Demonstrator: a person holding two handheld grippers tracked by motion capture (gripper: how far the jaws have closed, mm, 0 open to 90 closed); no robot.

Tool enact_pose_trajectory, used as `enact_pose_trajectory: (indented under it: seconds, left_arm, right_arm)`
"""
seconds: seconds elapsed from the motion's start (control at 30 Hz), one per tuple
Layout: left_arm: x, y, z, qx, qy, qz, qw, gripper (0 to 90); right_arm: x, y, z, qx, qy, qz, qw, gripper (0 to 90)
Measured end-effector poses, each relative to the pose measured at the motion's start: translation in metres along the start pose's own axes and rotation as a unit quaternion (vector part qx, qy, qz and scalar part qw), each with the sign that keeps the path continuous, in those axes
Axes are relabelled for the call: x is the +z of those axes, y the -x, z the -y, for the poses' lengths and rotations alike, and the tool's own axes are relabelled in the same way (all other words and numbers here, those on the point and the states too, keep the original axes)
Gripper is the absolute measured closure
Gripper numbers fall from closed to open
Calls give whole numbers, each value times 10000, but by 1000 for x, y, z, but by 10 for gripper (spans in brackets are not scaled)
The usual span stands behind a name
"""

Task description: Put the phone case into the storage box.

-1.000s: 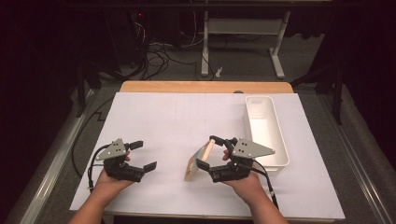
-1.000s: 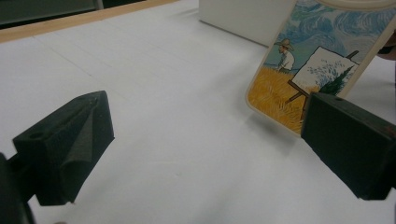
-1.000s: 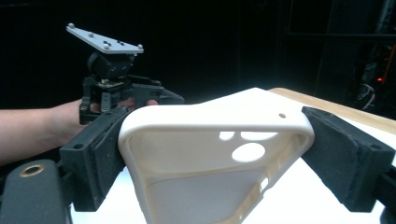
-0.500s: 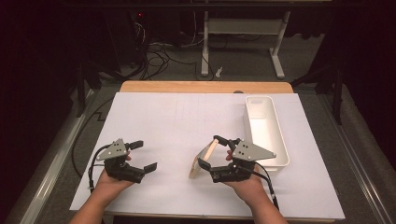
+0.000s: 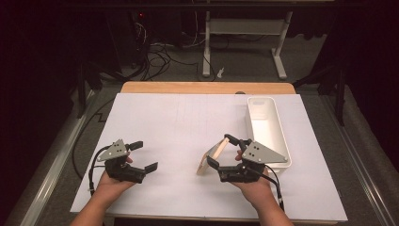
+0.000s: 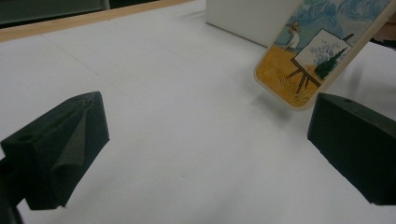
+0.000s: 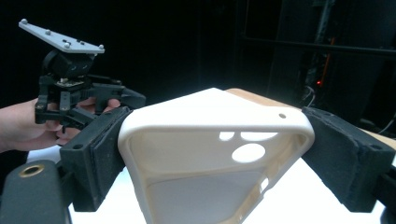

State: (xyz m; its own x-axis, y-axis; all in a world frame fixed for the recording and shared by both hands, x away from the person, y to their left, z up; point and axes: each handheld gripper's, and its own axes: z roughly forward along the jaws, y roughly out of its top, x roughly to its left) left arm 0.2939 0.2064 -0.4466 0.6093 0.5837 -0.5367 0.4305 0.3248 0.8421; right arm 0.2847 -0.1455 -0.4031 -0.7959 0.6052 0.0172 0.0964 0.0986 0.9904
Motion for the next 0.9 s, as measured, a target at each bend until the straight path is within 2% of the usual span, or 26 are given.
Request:
enact_pose_trajectory:
  seconds: [0.13,0.3,0.4,0.6,0.7,0.9]
  left_arm:
    - [1,2,3,66,-78,24,9999,0]
    - [2,3,3,80,-62,2,9999,1]
    - [1,3,2,-29,-73,58,10000,2]
    - [0,5,2,29,-37,70,10000,3]
    - [1,4,2,-76,-103,90,9999,1]
    - [1,5,2,18,-17,80,10000,1]
  right_arm:
    - [-7,3,-1,16,69,70,10000,128]
    - [-16,5,-2,-23,81,138,9999,128]
    - [-20,6,-2,-33,92,204,9997,128]
    - [-28,8,-1,-78,120,348,9993,127]
    - [-32,8,-1,-118,137,421,9990,127]
    - [-32,7,1,-124,142,530,9984,127]
